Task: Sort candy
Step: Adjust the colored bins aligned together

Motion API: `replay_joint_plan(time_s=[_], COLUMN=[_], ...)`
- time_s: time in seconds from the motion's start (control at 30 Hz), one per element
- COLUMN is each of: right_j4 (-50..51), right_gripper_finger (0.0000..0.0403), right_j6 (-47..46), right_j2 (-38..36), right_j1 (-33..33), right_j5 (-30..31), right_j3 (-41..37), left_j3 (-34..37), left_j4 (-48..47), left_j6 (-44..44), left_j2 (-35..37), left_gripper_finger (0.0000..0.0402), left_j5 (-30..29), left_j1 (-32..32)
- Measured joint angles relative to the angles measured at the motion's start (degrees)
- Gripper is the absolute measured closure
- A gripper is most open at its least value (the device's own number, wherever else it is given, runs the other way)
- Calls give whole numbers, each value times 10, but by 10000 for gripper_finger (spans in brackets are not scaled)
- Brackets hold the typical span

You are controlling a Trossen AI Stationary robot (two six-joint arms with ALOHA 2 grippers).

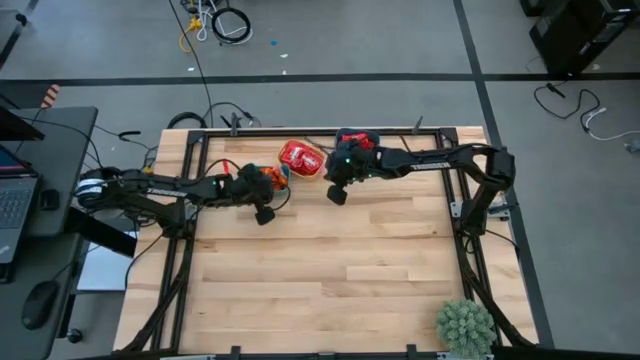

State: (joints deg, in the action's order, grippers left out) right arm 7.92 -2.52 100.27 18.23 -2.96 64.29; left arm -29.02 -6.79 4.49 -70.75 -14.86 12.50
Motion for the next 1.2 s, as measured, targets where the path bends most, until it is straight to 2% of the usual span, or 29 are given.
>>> replay_joint_plan(time_s=[0.1,0.27,0.43,0.73,0.97,1.2], right_j4=[4,8,3,-123,-196,-137], right_gripper_finger=[403,403,403,403,403,403], right_j6=[8,13,16,20,-13,-24], right_j2=[8,16,17,82,131,183], right_j1=[-13,-23,-19,-16,-8,-2], right_j5=[-20,-12,-7,-12,-25,56], right_j3=[0,-3,-3,-3,25,81], left_j3=[0,0,0,0,0,0], left_j4=[23,78,76,67,69,49], left_j6=[-1,-12,-13,-33,-43,-44], left_j2=[-19,-71,-84,-75,-60,-15], left_gripper_finger=[400,400,400,400,400,400], left_j5=[1,8,-57,-78,-78,-60], left_j1=[12,28,60,129,141,141])
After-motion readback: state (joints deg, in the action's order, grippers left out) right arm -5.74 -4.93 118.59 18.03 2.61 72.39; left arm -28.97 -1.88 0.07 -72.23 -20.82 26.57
